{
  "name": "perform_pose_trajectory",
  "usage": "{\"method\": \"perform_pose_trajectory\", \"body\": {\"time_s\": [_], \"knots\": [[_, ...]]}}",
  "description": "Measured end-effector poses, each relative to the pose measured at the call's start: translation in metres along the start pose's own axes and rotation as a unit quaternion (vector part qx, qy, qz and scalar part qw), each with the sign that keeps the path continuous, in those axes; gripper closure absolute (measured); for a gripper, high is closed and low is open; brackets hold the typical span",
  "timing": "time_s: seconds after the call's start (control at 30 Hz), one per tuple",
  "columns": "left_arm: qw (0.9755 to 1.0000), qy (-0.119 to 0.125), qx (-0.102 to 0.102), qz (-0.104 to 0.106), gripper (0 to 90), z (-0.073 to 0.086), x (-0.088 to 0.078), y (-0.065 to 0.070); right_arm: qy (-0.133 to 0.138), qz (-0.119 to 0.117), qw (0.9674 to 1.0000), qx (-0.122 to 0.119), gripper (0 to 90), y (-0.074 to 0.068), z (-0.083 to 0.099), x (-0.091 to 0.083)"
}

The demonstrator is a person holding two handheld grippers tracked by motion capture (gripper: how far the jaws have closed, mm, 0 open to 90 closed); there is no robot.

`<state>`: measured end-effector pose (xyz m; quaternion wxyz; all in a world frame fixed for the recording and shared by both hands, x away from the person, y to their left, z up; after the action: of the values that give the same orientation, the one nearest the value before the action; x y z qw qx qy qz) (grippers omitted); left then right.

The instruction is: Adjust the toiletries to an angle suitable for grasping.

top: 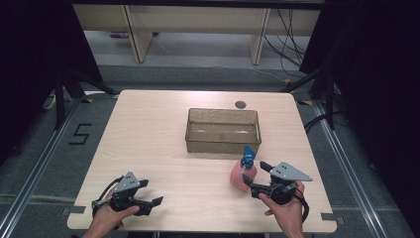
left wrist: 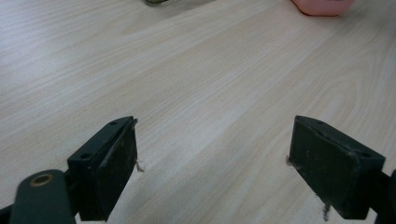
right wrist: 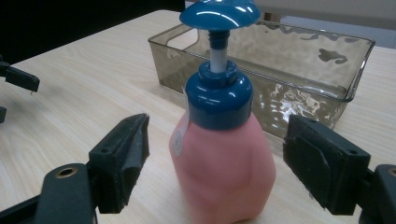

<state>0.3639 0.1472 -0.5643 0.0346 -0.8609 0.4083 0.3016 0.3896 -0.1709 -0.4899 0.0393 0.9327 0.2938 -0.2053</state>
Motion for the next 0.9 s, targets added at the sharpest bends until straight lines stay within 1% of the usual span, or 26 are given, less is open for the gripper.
{"method": "perform_pose_trajectory", "body": {"time_s": [0.1, 0.13, 0.17, 0.23, 0.3, 0.33, 0.37, 0.4, 0.43, 0.53, 0.57, 0.6, 0.63, 0.67, 0.7, 0.73, 0.77, 0.8, 0.83, 0.87, 0.9], "knots": [[1.0, 0.0, 0.0, 0.0, 14.7, 0.0, 0.0, 0.0, 0.003, 0.001, 1.0, 0.0, 23.8, 0.0, -0.002, 0.001], [1.0, 0.0, 0.0, -0.002, 14.7, 0.0, 0.0, 0.0, 0.004, 0.003, 0.9999, -0.011, 23.9, 0.002, -0.003, 0.002], [1.0, 0.0, 0.0, 0.0, 14.7, 0.0, 0.0, 0.0, 0.002, 0.001, 0.9999, -0.012, 24.1, 0.002, -0.003, 0.002], [1.0, 0.0, 0.0, 0.0, 14.7, 0.0, 0.0, 0.0, 0.003, 0.003, 1.0, -0.002, 24.6, 0.002, -0.004, 0.002], [1.0, 0.002, -0.003, -0.001, 14.7, 0.0, 0.001, 0.0, 0.005, 0.006, 0.9999, -0.015, 24.8, 0.005, -0.006, 0.003], [1.0, 0.002, -0.003, -0.001, 14.7, 0.0, 0.001, 0.0, 0.001, 0.001, 1.0, 0.001, 24.8, 0.003, -0.005, 0.004], [1.0, 0.003, -0.003, -0.001, 14.8, -0.001, 0.001, 0.001, 0.007, 0.004, 0.9999, -0.009, 24.9, 0.005, -0.006, 0.005], [1.0, 0.001, -0.002, 0.001, 14.7, -0.001, 0.001, 0.001, 0.008, -0.003, 1.0, -0.003, 24.9, 0.004, -0.007, 0.006], [1.0, 0.003, -0.002, 0.004, 14.7, -0.001, 0.002, 0.001, 0.008, 0.003, 0.9999, -0.009, 24.9, 0.005, -0.007, 0.006], [1.0, -0.001, -0.002, 0.002, 14.7, -0.001, 0.001, 0.001, 0.01, -0.007, 0.9999, -0.005, 25.0, 0.001, -0.009, 0.009], [1.0, -0.001, -0.002, 0.002, 14.7, -0.001, 0.001, 0.001, 0.01, -0.007, 0.9999, -0.005, 25.0, 0.001, -0.009, 0.009], [1.0, -0.001, -0.003, 0.003, 14.7, -0.001, 0.001, 0.001, 0.003, 0.0, 1.0, -0.009, 25.0, 0.003, -0.009, 0.009], [1.0, -0.002, -0.003, 0.003, 14.7, -0.001, 0.001, 0.001, 0.004, 0.002, 1.0, -0.001, 25.0, 0.002, -0.009, 0.009], [1.0, -0.002, -0.003, 0.003, 14.7, -0.001, 0.001, 0.001, 0.004, 0.002, 1.0, -0.001, 25.0, 0.002, -0.009, 0.009], [1.0, -0.003, -0.004, 0.003, 14.7, -0.001, 0.002, 0.001, 0.007, -0.001, 1.0, -0.007, 25.0, 0.003, -0.011, 0.011], [1.0, -0.003, -0.004, 0.003, 14.7, -0.001, 0.002, 0.001, 0.007, -0.001, 1.0, -0.007, 25.0, 0.003, -0.011, 0.011], [0.9999, -0.008, -0.002, 0.006, 14.7, -0.001, 0.002, 0.002, 0.007, -0.002, 1.0, -0.003, 25.0, 0.002, -0.01, 0.013], [0.9999, -0.011, -0.002, 0.004, 14.7, -0.002, 0.002, 0.002, 0.009, -0.001, 0.9999, -0.008, 25.0, 0.003, -0.011, 0.014], [0.9999, -0.01, -0.002, 0.004, 14.7, -0.002, 0.002, 0.002, 0.009, -0.006, 0.9999, -0.008, 25.0, 0.002, -0.011, 0.015], [0.9999, -0.01, -0.002, 0.004, 14.7, -0.002, 0.002, 0.002, 0.009, -0.006, 0.9999, -0.008, 25.0, 0.002, -0.011, 0.015], [1.0, -0.008, 0.001, 0.005, 14.8, -0.002, 0.003, 0.001, 0.008, 0.001, 0.9998, -0.016, 25.0, 0.003, -0.012, 0.015]]}}
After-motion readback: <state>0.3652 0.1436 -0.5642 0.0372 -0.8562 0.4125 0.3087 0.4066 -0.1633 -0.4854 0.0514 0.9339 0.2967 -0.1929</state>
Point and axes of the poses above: each handheld gripper's, and its own axes: x roughly forward along the jaws, z roughly out of its underside, y roughly to its right, the point moved 10 cm from there along x, roughly forward along the jaws, and after that the axes turned 3 degrees about z, right-handed, at the moved point
